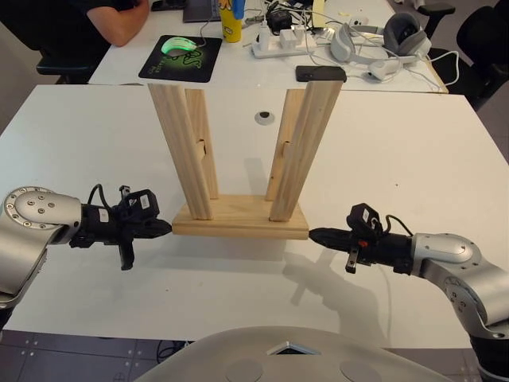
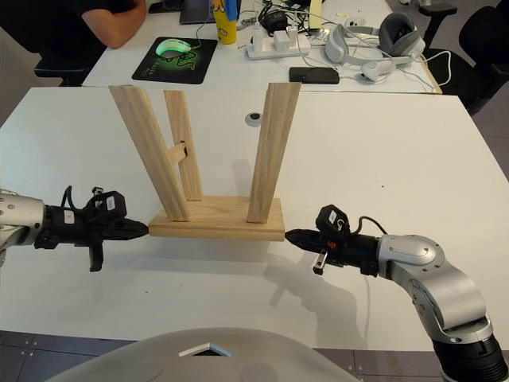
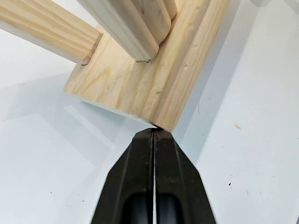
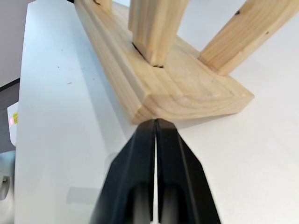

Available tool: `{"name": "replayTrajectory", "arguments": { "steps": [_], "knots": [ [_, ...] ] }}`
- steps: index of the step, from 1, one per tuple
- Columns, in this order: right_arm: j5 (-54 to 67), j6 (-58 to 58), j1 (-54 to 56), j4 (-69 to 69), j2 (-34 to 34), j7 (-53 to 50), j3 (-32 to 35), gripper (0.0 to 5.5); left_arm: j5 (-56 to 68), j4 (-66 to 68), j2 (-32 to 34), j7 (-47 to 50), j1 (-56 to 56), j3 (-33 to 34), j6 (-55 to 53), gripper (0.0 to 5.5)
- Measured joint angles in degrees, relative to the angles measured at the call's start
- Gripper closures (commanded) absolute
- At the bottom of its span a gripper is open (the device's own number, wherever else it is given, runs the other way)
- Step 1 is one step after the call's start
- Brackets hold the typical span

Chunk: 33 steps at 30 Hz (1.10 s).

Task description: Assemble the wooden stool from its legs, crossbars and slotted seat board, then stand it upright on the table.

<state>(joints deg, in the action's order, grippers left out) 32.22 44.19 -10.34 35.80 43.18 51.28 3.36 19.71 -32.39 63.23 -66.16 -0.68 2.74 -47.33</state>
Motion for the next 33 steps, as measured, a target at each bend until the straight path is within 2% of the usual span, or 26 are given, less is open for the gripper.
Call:
{"name": "replayTrajectory", "arguments": {
  "steps": [25,27,33],
  "knots": [
    [9.1,8.4,7.4,0.8,1.1,-4.5,9.0,5.49,11.2,-0.8,0.1,0.8,-12.4,6.1,-13.4,5.50],
    [7.2,7.5,7.4,0.8,1.7,-4.5,7.9,5.49,10.4,-0.7,0.5,0.8,-12.3,4.8,-11.3,5.50],
    [5.8,0.2,5.1,1.2,0.2,-2.4,1.7,5.49,-3.5,5.2,2.7,1.6,-2.1,-5.1,8.2,5.50]
  ]
}}
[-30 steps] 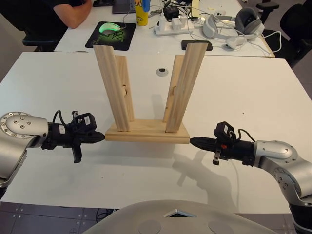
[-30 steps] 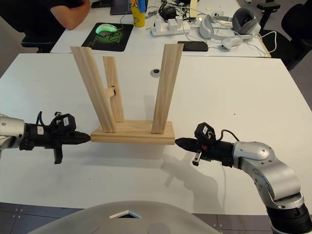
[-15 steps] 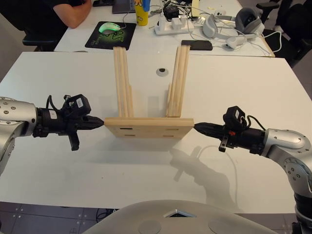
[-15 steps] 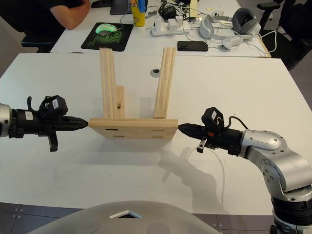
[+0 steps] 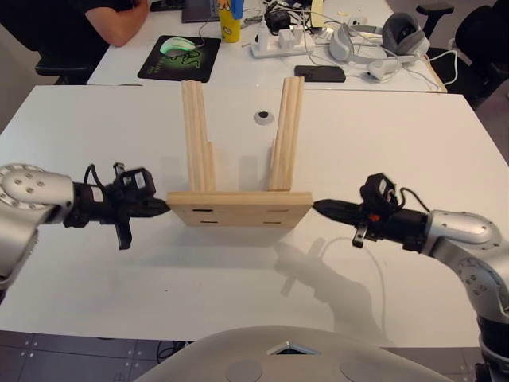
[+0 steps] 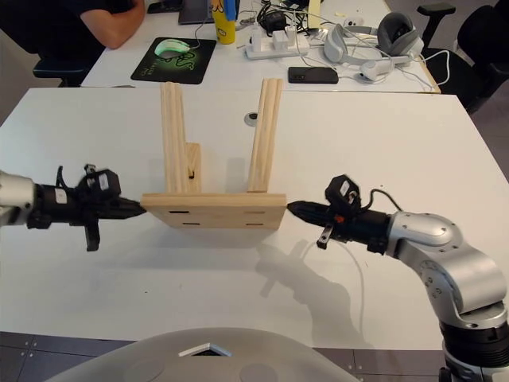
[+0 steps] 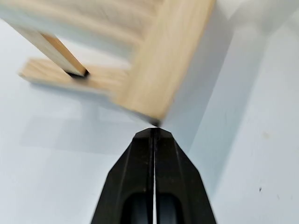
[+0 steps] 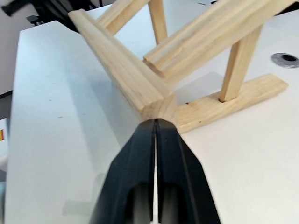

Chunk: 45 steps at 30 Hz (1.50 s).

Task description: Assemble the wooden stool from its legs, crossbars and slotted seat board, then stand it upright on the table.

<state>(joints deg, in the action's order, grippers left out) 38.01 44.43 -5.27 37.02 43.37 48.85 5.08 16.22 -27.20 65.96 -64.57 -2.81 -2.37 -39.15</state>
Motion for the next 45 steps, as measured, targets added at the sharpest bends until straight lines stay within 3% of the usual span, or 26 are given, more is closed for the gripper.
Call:
{"name": "replayTrajectory", "arguments": {
  "steps": [8,15,27,35,45],
  "knots": [
    [-7.6,-6.9,-2.9,-4.3,2.6,1.6,-3.0,5.49,-3.3,2.2,0.0,0.3,5.4,-1.4,6.1,5.50],
    [-13.1,-11.6,-6.4,-7.9,1.1,0.5,-7.9,5.49,-9.7,10.5,-1.1,3.0,6.4,-3.7,14.3,5.50],
    [-24.1,-15.1,-4.5,-13.6,-5.1,-7.0,-17.0,5.49,-15.1,18.9,-14.0,11.6,5.7,-7.4,27.6,5.50],
    [-26.6,-15.6,-1.8,-16.5,-9.1,-8.4,-20.5,5.49,-18.4,21.7,-14.2,11.5,3.2,-8.6,30.6,5.50],
    [-28.5,-15.7,-1.4,-16.6,-11.4,-9.7,-22.0,5.49,-20.8,23.1,-8.7,7.4,2.2,-8.6,30.2,5.50]
  ]
}}
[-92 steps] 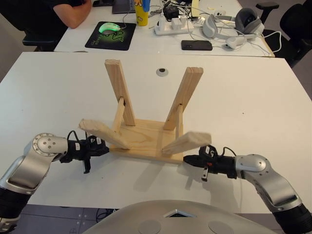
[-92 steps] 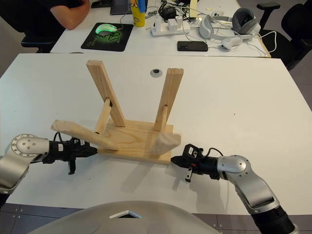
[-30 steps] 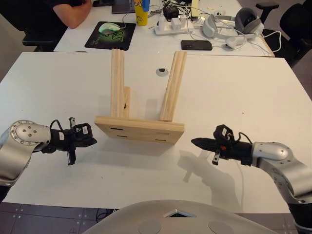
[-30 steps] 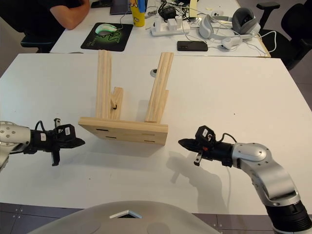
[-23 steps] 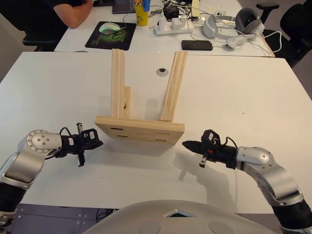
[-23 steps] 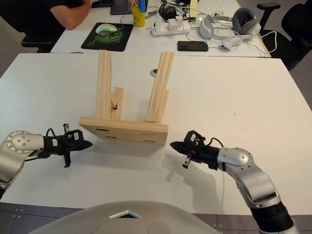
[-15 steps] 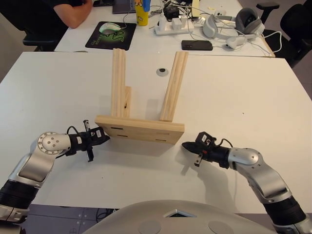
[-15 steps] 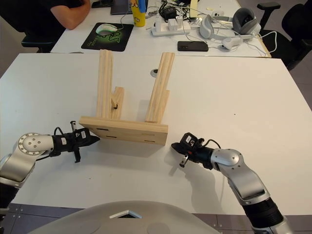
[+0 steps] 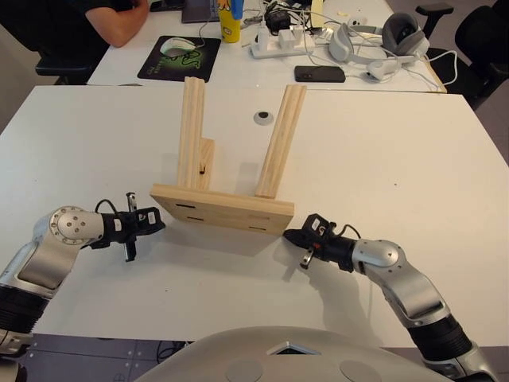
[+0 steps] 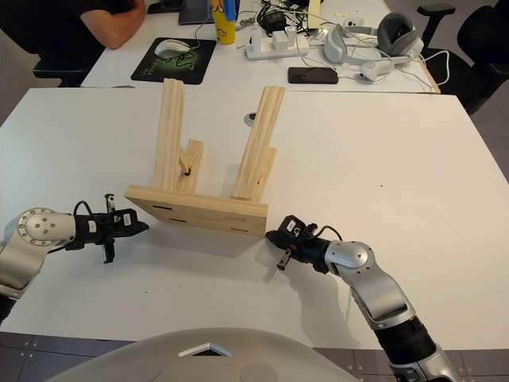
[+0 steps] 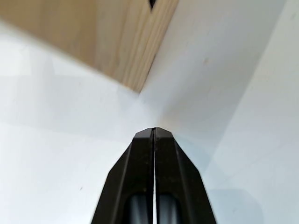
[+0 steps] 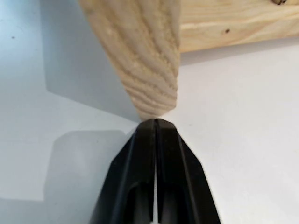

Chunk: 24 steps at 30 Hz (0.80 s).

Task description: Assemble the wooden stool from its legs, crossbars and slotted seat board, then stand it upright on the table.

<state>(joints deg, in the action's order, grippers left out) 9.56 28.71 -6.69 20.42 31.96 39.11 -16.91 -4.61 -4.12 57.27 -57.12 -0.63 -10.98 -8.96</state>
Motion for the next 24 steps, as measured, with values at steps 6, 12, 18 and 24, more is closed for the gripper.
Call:
{"name": "replayTrajectory", "arguments": {
  "steps": [6,12,18,24],
  "knots": [
    [-0.1,0.0,0.0,0.0,-0.3,-0.2,-0.1,5.49,-0.8,3.4,-1.1,1.5,-1.9,-0.1,2.4,5.50],
    [-0.1,0.0,0.1,-0.1,-0.2,-0.1,-0.1,5.49,-2.4,6.0,-4.4,6.0,-2.9,0.2,4.6,5.50],
    [-0.1,0.0,0.4,-0.3,-0.2,0.1,-0.1,5.49,-2.4,6.6,-5.4,7.0,-2.7,0.4,6.2,5.50],
    [-0.1,-1.9,0.6,-1.8,-0.3,0.5,-0.1,5.49,-4.2,13.6,-8.9,13.3,-2.3,0.7,21.8,5.50]
  ]
}}
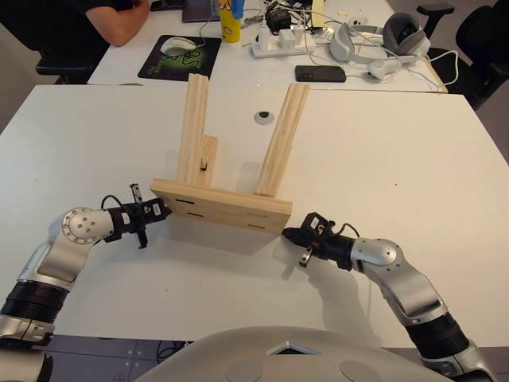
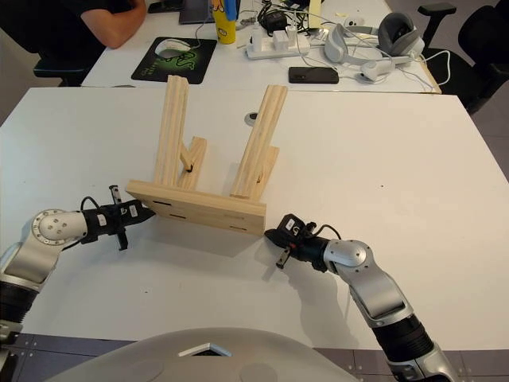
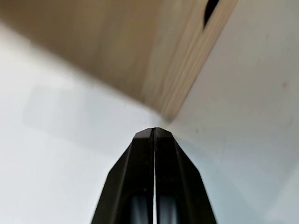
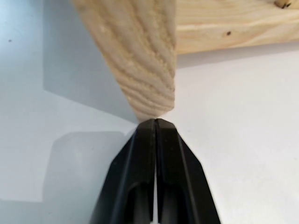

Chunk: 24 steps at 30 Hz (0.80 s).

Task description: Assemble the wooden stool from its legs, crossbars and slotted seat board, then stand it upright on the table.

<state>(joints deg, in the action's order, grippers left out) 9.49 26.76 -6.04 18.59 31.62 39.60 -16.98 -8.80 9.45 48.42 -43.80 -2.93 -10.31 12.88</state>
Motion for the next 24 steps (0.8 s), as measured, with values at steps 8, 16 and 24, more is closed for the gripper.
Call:
{"name": "replayTrajectory", "arguments": {
  "steps": [8,16,24],
  "knots": [
    [-1.1,-4.6,0.1,-3.2,0.1,0.3,-0.5,5.49,-11.4,12.9,0.3,17.0,0.8,-1.9,25.3,5.50],
    [-2.4,-6.3,1.0,-4.9,0.1,0.6,-1.3,5.49,-11.4,14.4,-0.3,17.9,0.2,-2.2,25.9,5.50],
    [-2.2,-6.1,1.1,-4.5,0.1,0.7,-1.3,5.49,-9.3,11.7,-0.8,14.4,0.0,-2.3,21.5,5.50]
  ]
}}
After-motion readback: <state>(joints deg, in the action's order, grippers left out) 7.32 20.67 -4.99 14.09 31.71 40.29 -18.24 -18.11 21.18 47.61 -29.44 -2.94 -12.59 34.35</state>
